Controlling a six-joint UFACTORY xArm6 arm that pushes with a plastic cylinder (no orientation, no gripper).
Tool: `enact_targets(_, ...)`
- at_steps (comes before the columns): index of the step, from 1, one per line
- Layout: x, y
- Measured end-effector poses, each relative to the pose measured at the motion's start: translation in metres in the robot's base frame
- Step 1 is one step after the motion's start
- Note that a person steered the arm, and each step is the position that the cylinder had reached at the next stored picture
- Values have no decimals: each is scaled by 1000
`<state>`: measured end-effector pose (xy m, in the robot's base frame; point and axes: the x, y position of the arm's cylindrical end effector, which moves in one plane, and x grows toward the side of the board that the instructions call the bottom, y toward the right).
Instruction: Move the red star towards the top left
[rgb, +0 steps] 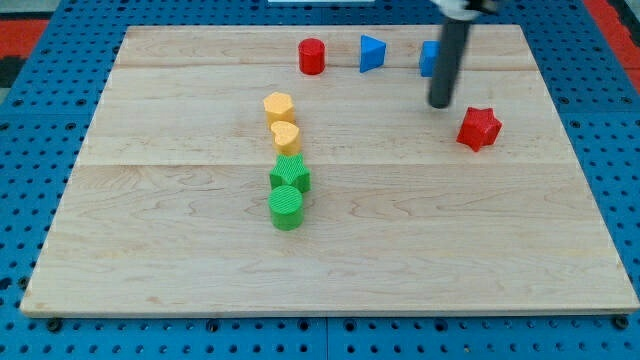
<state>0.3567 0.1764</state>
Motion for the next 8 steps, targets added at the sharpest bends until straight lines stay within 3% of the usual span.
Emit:
enact_targets(1, 7, 62)
enact_targets(2, 20, 79)
enact_targets(3, 80, 88)
enact_targets(5, 29, 38)
enact_targets(6, 58, 6)
enact_targets(7, 75, 20)
enact_targets(8, 77, -32)
